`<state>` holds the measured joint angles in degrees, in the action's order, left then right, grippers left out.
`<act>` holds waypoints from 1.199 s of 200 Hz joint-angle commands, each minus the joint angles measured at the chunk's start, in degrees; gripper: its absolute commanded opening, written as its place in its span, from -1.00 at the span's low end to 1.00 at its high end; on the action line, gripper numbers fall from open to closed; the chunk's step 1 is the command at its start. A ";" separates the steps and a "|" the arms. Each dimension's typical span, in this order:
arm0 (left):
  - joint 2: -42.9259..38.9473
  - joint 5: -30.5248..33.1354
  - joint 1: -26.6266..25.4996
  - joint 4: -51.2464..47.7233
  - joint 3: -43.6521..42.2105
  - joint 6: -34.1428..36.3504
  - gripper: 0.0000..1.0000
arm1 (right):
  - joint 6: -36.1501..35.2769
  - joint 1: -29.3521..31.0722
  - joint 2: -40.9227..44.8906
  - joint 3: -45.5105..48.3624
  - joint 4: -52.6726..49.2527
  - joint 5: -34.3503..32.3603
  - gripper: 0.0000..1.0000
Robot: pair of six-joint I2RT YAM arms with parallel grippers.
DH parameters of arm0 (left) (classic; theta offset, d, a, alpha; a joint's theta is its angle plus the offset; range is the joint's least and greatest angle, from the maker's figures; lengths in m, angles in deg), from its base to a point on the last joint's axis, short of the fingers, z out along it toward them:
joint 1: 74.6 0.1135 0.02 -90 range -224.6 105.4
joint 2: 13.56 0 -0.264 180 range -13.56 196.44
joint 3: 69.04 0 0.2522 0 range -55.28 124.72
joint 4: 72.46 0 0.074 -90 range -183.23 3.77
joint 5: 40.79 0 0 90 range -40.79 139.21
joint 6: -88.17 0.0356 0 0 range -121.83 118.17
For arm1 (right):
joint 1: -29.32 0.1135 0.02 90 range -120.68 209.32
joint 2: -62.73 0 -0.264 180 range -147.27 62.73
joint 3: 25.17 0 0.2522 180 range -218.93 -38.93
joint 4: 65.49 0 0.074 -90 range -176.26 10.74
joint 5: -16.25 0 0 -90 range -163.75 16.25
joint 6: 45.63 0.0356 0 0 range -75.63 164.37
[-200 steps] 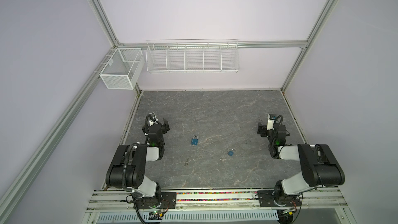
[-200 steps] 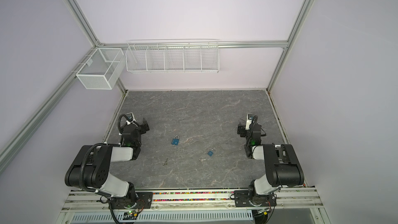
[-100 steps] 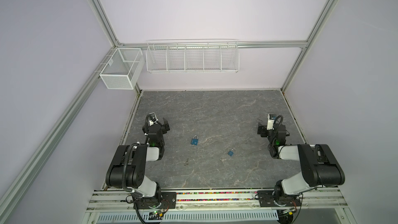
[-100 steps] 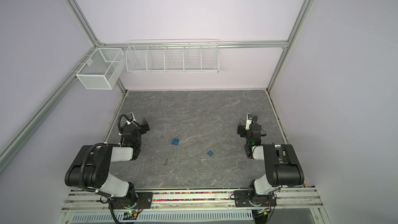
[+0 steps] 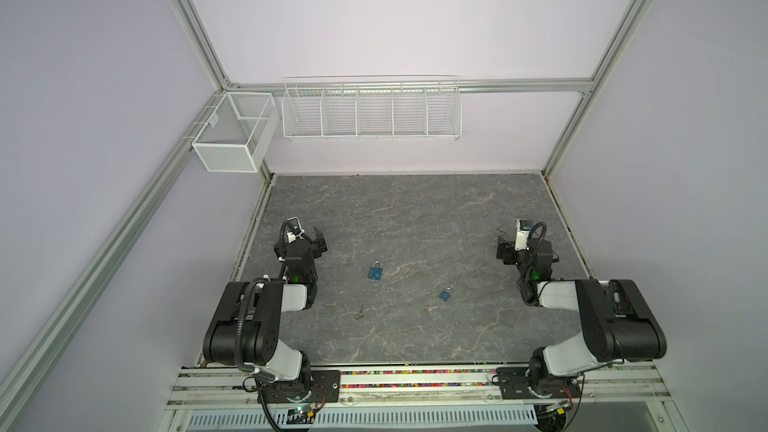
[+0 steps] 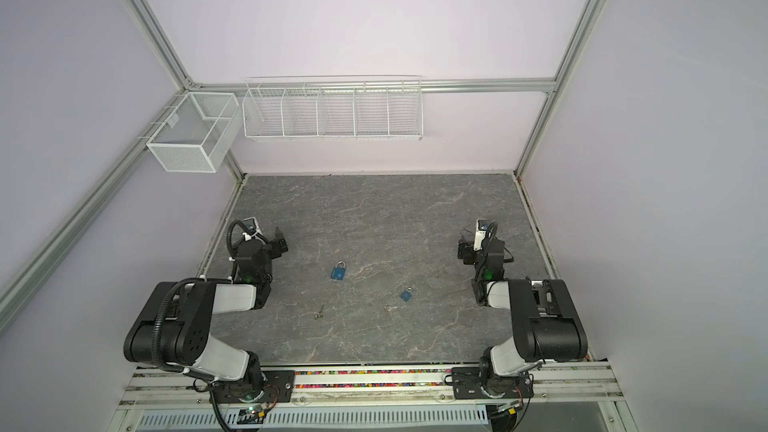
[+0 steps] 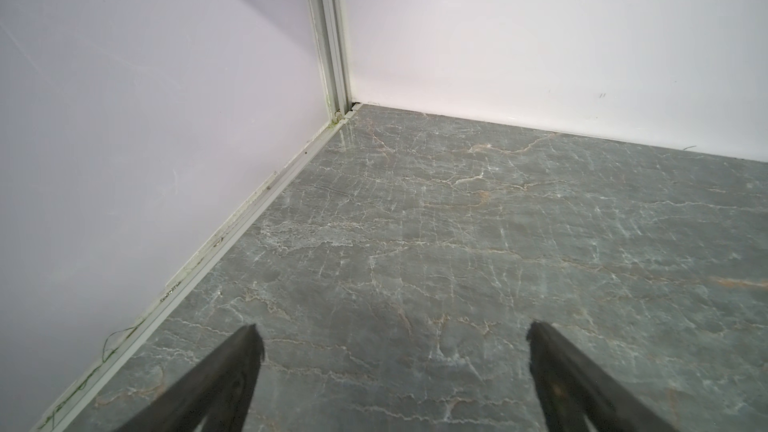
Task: Unlock with the key
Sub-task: 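Move both grippers inward toward the padlocks and keys on the table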
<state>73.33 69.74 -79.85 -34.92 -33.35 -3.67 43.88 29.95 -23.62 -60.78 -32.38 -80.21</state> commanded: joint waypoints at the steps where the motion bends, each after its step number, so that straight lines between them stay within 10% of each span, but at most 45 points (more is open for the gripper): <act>1: -4.29 -0.10 -0.02 -1.68 -0.74 0.47 0.98 | -1.14 -0.20 4.15 0.97 0.24 0.56 0.77; 77: -23.36 -3.48 -0.02 -19.61 0.22 -5.73 0.99 | 5.00 -1.60 18.90 -4.08 -19.39 2.24 0.77; 138: -34.22 5.09 0.15 -37.51 4.56 -26.60 0.98 | 31.91 -3.46 20.33 -12.45 -42.38 -0.23 0.78; 240: -35.83 -19.67 0.30 -57.72 10.87 -32.33 0.98 | 29.92 0.58 21.24 -18.95 -60.40 14.66 0.78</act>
<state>37.96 59.71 -78.78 -85.97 -23.99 -33.46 74.76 27.70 -3.71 -77.98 -85.80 -70.11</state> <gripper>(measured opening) 0.993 0.887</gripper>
